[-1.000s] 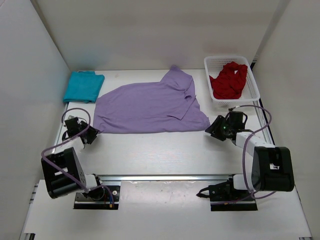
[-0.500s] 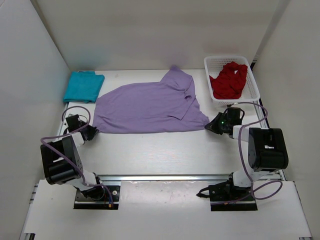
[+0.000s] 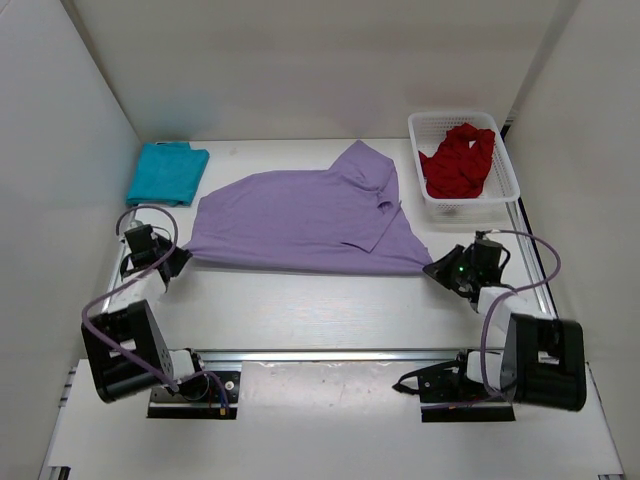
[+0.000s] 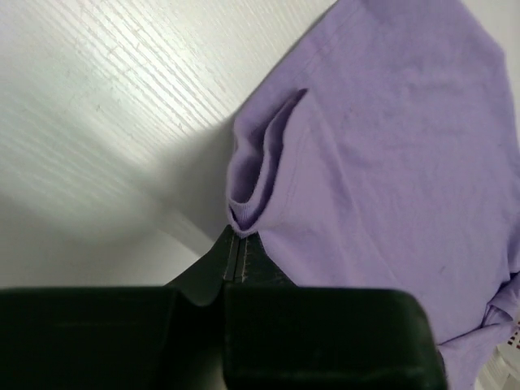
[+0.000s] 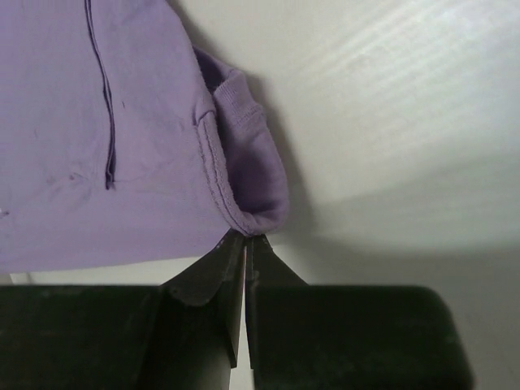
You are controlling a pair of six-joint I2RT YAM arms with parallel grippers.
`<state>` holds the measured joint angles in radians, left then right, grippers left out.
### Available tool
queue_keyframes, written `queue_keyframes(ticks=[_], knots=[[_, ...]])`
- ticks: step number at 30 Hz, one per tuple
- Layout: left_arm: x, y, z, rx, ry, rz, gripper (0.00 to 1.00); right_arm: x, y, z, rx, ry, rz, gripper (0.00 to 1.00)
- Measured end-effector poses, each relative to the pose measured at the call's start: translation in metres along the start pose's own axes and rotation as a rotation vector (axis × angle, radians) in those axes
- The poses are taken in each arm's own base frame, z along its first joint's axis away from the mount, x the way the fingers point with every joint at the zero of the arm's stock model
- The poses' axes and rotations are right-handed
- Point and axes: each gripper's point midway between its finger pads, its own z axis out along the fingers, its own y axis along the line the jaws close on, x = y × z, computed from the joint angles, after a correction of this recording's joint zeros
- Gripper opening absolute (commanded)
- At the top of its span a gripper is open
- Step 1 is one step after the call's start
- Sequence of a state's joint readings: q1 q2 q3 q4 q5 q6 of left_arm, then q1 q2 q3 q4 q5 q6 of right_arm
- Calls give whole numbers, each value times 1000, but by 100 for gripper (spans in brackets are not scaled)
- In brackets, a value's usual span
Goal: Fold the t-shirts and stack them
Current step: Fold the flattened tshirt in 1/3 of the way
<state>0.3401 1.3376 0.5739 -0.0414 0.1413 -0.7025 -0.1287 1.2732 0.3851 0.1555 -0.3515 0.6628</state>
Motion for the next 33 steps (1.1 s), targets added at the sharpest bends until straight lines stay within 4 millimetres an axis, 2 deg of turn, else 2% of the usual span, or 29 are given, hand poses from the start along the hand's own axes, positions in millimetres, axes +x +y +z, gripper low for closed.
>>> queue_keyframes(ticks=[4,9,10,12,14,17,20,22,23,24,26,27,28,30,33], knots=[[8,5,-18,18,-8,5,0,7,-13,-21,7,-42,33,0],[42,33,-38,-21,46,-17,0,17,-24,-44,20,-103,76,0],[47,37,-42,-26,54,-20,6,18,-25,-48,25,-114,80,0],[54,42,-51,-29,58,-26,42,19,-25,-55,23,-138,83,0],[59,43,-58,-22,54,-23,60,18,-25,-61,30,-162,80,18],[61,44,-61,-25,59,-24,68,17,-31,-66,72,-172,72,38],[60,40,-64,-35,78,-9,70,9,-26,-73,90,-172,52,48],[49,26,-67,-18,67,24,55,0,-16,-77,78,-181,23,47],[42,13,-68,10,51,51,47,-7,-8,-80,61,-196,3,39],[37,-2,-71,51,34,86,41,-11,0,-81,43,-200,-19,23],[38,-35,-76,148,14,168,36,-12,17,-78,5,-177,-75,11],[46,-51,-80,200,21,209,34,-6,28,-73,-11,-142,-108,1],[59,-67,-83,250,41,254,34,3,40,-67,-32,-92,-151,0],[99,-98,-92,349,101,363,32,28,66,-52,-60,17,-255,0],[162,-128,-107,477,221,482,29,67,77,-33,-70,150,-346,14]])
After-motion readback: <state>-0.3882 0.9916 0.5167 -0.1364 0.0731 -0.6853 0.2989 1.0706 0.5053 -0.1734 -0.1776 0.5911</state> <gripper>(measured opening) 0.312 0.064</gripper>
